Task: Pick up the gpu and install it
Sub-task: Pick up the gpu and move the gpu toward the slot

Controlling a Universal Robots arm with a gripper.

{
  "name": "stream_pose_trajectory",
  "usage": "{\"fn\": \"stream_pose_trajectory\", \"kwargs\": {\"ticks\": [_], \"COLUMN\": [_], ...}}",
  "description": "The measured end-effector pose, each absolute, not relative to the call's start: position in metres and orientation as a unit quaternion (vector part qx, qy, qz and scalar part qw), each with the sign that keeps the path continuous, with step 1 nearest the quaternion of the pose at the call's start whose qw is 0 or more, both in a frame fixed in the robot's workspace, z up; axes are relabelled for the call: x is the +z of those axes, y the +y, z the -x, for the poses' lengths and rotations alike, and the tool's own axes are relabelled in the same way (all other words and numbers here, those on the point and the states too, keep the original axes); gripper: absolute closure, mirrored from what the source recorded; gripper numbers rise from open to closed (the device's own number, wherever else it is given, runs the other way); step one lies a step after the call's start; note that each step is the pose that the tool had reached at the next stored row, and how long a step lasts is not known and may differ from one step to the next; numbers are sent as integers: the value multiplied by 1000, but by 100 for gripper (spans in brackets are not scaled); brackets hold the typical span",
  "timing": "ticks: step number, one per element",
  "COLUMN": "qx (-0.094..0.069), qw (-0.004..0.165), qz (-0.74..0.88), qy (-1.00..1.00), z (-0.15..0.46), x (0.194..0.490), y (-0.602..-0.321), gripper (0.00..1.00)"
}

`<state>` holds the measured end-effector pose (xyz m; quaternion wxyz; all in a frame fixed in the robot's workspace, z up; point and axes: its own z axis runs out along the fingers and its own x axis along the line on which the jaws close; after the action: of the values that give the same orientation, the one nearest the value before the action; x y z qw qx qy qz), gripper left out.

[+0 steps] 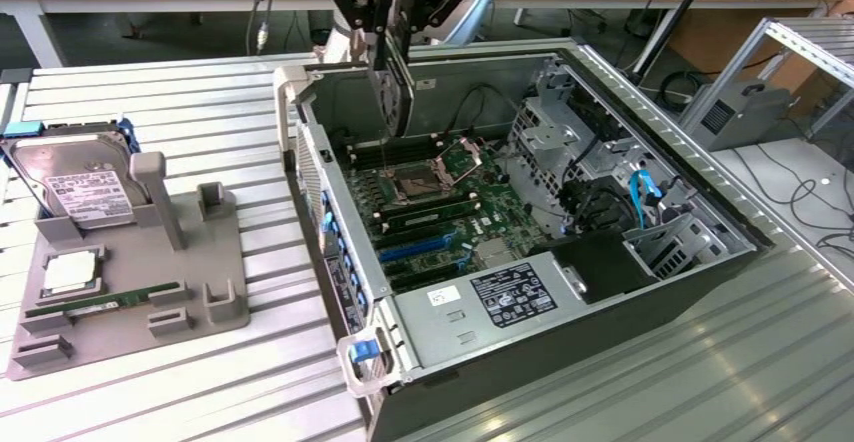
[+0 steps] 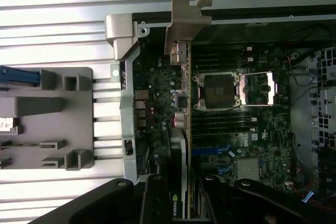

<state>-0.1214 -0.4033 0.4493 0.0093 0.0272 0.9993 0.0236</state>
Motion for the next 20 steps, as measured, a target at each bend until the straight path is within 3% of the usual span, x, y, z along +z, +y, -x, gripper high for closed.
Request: {"fn": "stream_pose_trajectory", "kwargs": {"ticks": [20], "qx": [23], "qw": [9], "qz": [-27], "qy": [999], "z": [87], "x": [449], "y": [-403], "gripper": [73]}}
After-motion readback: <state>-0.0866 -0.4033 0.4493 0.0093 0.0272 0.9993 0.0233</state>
